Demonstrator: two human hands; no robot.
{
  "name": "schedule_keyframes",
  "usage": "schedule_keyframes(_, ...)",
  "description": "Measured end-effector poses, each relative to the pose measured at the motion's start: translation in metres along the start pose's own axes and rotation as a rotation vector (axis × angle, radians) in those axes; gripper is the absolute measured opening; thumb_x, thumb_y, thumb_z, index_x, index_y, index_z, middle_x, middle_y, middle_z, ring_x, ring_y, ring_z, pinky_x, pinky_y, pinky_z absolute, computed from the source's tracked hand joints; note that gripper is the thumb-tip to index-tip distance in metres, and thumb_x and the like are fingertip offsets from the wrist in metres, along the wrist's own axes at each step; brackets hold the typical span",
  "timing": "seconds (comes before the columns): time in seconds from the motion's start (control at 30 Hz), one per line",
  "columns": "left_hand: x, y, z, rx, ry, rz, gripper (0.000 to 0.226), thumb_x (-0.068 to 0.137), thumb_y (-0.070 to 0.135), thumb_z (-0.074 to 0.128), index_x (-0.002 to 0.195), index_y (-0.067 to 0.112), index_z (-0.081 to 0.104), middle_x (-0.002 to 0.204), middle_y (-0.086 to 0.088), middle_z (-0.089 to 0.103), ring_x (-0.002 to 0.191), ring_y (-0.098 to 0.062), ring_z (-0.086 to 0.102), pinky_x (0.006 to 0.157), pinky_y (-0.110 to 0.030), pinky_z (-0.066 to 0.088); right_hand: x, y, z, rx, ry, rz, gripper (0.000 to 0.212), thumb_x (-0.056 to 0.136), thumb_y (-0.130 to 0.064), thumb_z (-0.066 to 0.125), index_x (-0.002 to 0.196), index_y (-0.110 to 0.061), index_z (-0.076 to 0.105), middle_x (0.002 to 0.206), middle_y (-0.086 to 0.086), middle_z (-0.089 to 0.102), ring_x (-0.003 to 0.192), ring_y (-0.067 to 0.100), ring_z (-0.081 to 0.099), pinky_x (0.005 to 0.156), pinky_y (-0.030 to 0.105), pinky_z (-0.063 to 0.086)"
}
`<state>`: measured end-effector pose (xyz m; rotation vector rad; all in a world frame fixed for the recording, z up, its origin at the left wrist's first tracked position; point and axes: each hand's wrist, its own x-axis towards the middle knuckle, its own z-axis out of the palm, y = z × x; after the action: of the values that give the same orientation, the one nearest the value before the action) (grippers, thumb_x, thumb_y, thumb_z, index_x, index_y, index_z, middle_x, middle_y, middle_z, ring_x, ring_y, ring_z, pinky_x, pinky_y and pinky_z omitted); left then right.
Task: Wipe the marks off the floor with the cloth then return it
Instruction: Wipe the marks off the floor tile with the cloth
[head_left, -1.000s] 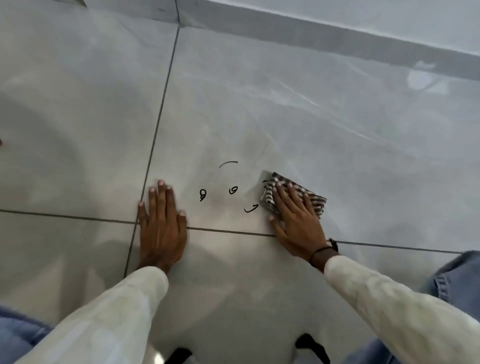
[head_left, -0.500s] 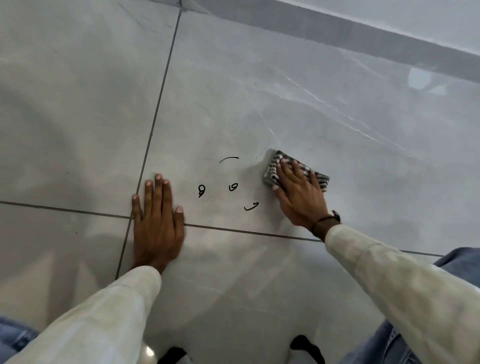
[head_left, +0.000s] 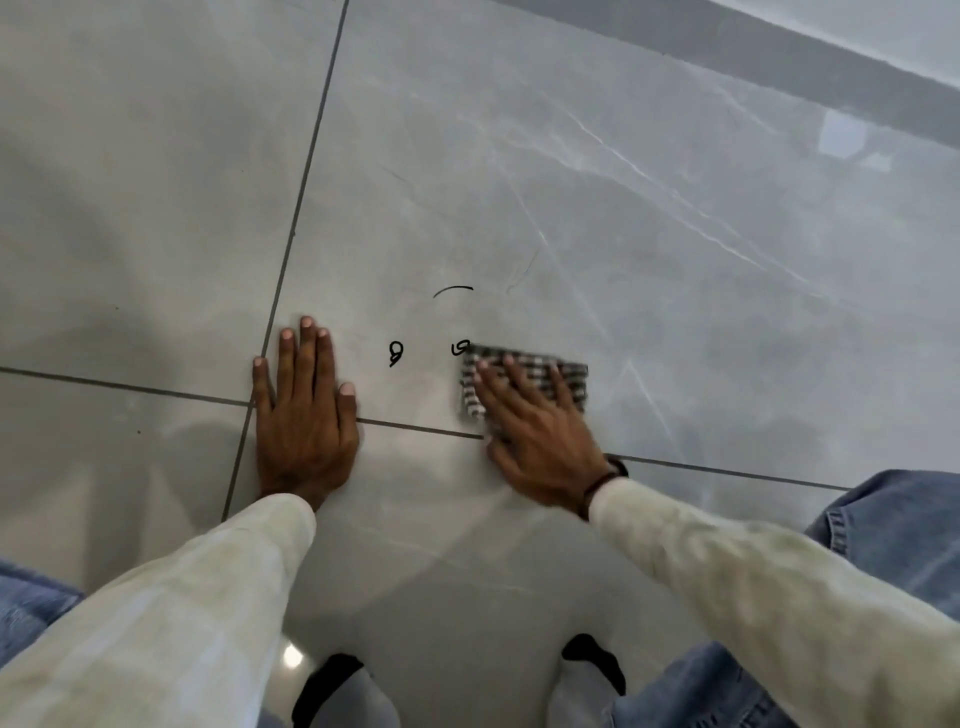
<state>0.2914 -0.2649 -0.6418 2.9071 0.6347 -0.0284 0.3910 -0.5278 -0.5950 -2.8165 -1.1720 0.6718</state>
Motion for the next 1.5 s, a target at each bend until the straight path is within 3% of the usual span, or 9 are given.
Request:
schedule_keyframes(0.17,0.008,0.004,0.0,-0.003,0.015,0.004,0.067,0.107,0.032,0.026,0.169,0.01,0.011,0.18,-0.01,0.01,0.167,-0.028,0.011,0.134,-0.056,0.013,-0.002,0.025,-0.012,0.091,0.067,0.351,0.077,0.096,-0.042,0.045,0.165,-0.017,0.02,0.176,0.001,0.015,0.164,0.026,0.009,0.127,0.066,0.013)
schedule_keyframes(0.4,0.008,0.001,0.001,0.012,0.026,0.005,0.067,0.107,0.033,0.027,0.169,0.011,0.011,0.18,-0.01,0.01,0.167,-0.028,0.011,0.134,-0.056,0.013,0.022,-0.018,-0.005,0.021,0.078,-0.023,0.069,0.101,-0.045,0.04,0.164,-0.022,0.025,0.175,-0.004,0.018,0.163,0.022,0.012,0.127,0.066,0.012)
schedule_keyframes(0.6,0.009,0.0,0.004,0.003,0.045,0.01,0.068,0.107,0.032,0.029,0.169,0.01,0.012,0.18,-0.01,0.011,0.167,-0.028,0.013,0.134,-0.056,0.013,0.061,0.011,-0.023,0.139,0.188,0.333,0.066,0.103,-0.042,0.04,0.164,-0.023,0.026,0.174,-0.004,0.022,0.163,0.021,0.014,0.129,0.063,0.01)
schedule_keyframes(0.77,0.009,-0.001,0.006,-0.01,0.044,0.007,0.069,0.106,0.032,0.032,0.169,0.011,0.013,0.18,-0.009,0.011,0.167,-0.027,0.012,0.133,-0.057,0.014,0.017,-0.018,0.006,-0.016,0.081,-0.131,0.069,0.1,-0.044,0.039,0.164,-0.023,0.025,0.175,-0.004,0.02,0.163,0.022,0.014,0.129,0.064,0.008)
schedule_keyframes(0.87,0.009,-0.004,0.01,-0.009,0.054,0.008,0.069,0.107,0.033,0.03,0.169,0.012,0.011,0.18,-0.008,0.009,0.167,-0.027,0.011,0.134,-0.056,0.013,0.049,0.011,-0.007,-0.022,0.157,-0.013,0.068,0.102,-0.046,0.042,0.164,-0.025,0.025,0.174,-0.005,0.022,0.162,0.019,0.017,0.127,0.064,0.015)
schedule_keyframes(1.0,0.008,-0.003,0.011,0.006,0.056,0.01,0.067,0.108,0.033,0.026,0.169,0.012,0.009,0.18,-0.007,0.009,0.167,-0.026,0.011,0.134,-0.055,0.013,0.119,0.002,-0.037,0.077,0.205,0.284,0.068,0.104,-0.046,0.039,0.166,-0.023,0.019,0.175,-0.004,0.017,0.164,0.021,0.011,0.128,0.065,0.007)
schedule_keyframes(1.17,0.009,-0.003,0.01,-0.009,0.052,0.009,0.068,0.107,0.031,0.03,0.169,0.011,0.011,0.18,-0.008,0.01,0.167,-0.027,0.013,0.133,-0.056,0.015,0.078,-0.013,-0.021,-0.047,0.118,-0.157,0.068,0.102,-0.044,0.039,0.165,-0.024,0.023,0.175,-0.005,0.02,0.163,0.02,0.015,0.129,0.062,0.009)
schedule_keyframes(1.37,0.008,-0.003,0.011,-0.009,0.048,0.015,0.069,0.107,0.032,0.027,0.17,0.013,0.007,0.18,-0.006,0.007,0.167,-0.025,0.01,0.134,-0.055,0.012,0.11,0.011,-0.034,0.044,0.159,0.163,0.065,0.106,-0.043,0.036,0.166,-0.025,0.017,0.176,-0.006,0.015,0.164,0.018,0.01,0.129,0.063,0.007)
schedule_keyframes(1.5,0.007,-0.005,0.011,0.011,0.051,0.021,0.067,0.107,0.032,0.024,0.169,0.012,0.008,0.18,-0.007,0.007,0.167,-0.025,0.01,0.133,-0.056,0.015,0.103,-0.031,-0.026,-0.015,0.119,-0.065,0.066,0.103,-0.043,0.036,0.165,-0.023,0.023,0.175,-0.004,0.019,0.163,0.02,0.013,0.128,0.065,0.011)
